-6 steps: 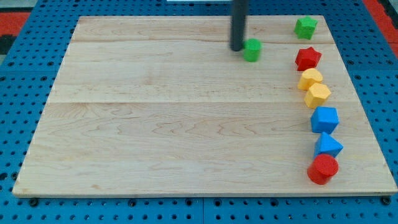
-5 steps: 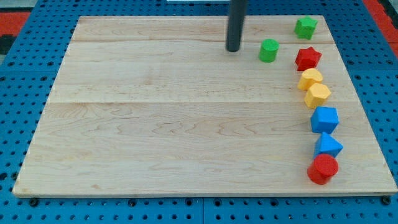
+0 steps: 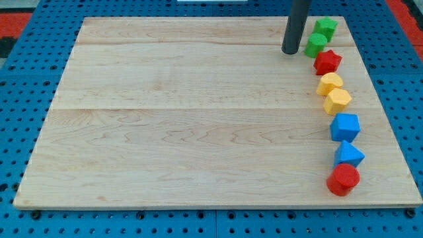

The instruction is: Slide the green circle to the bottom of the green star

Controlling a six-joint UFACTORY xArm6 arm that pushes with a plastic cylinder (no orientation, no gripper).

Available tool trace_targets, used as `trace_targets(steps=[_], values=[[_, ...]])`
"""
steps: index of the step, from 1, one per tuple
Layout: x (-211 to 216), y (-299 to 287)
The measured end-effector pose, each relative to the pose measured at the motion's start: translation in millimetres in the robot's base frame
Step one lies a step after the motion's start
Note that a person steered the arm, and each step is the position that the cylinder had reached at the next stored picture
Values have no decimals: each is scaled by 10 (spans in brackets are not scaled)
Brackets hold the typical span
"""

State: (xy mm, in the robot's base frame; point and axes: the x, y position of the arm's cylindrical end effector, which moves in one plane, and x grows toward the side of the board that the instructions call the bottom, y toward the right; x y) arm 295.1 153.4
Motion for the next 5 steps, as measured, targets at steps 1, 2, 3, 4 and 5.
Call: trace_targets(steps=[1,2,3,4,5], values=[[0,205],[0,404],[0,473],[0,-121],[0,-145]])
